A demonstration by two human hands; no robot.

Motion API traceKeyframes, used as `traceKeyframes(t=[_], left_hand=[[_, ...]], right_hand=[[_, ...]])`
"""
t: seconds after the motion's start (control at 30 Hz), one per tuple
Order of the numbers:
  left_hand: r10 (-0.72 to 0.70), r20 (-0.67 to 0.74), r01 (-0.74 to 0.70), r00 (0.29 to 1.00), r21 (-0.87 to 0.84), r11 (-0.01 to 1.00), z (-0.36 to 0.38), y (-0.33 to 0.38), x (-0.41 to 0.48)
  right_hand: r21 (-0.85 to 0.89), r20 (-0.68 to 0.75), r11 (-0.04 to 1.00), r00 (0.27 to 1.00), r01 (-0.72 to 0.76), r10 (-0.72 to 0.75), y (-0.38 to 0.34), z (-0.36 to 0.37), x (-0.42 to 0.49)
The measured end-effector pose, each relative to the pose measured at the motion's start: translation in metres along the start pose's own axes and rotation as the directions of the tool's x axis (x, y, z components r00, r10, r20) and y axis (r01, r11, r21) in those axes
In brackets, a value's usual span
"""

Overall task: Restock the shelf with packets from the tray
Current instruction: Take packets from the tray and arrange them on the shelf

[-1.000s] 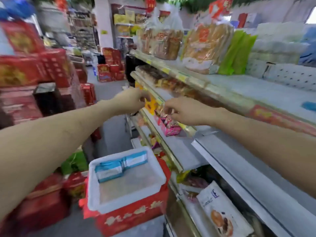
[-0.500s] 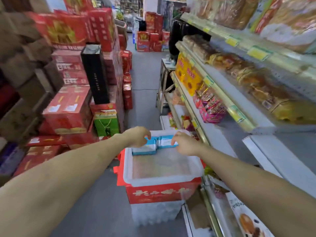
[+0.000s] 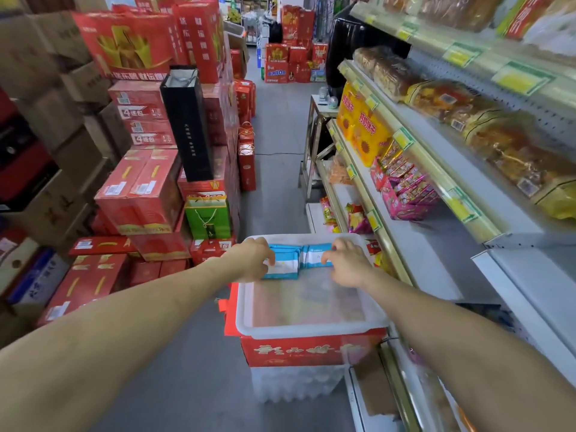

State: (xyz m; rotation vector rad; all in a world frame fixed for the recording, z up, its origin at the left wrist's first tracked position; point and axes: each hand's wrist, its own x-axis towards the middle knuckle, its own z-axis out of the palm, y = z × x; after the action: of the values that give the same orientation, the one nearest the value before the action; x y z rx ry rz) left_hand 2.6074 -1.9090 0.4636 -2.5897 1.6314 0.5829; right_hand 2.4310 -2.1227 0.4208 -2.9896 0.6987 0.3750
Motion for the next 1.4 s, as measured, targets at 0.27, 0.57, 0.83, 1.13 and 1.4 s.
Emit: traceKeyframes(t=[0.27,0.57,0.83,1.13,1.4], left_hand=[[0.017,-0.021,-0.017,1.0,0.003,1.0,0.002,-0.014,-0.01],[0.01,-0.004,-0.01,1.0,0.0,1.0,0.007,-0.02,-0.01],[0.013,0.007,-0.013,1.0,0.003,1.0,0.016,-0.017,-0.004],[0.052,0.016,-0.053,0.999,0.096,0.994,0.009,-0.001,0.02],[0.041,0.099,-0.056,0.994,0.153,0.987,0.026,0.017,0.043]], right_hand=[[-0.078,-0.099,0.997,0.995,0.026,-0.033,0.0,0.01,0.01],[-0.08,-0.11,0.995,0.992,0.058,-0.067,-0.001,0.012,0.017],[-0.087,0.0,0.99,0.994,0.109,-0.109,0.012,0.012,0.017],[0.423,0.124,0.906,0.992,-0.02,-0.036,0.025,-0.051,-0.019],[0.498,0.137,0.865,0.99,-0.057,-0.014,0.025,-0.098,-0.08]])
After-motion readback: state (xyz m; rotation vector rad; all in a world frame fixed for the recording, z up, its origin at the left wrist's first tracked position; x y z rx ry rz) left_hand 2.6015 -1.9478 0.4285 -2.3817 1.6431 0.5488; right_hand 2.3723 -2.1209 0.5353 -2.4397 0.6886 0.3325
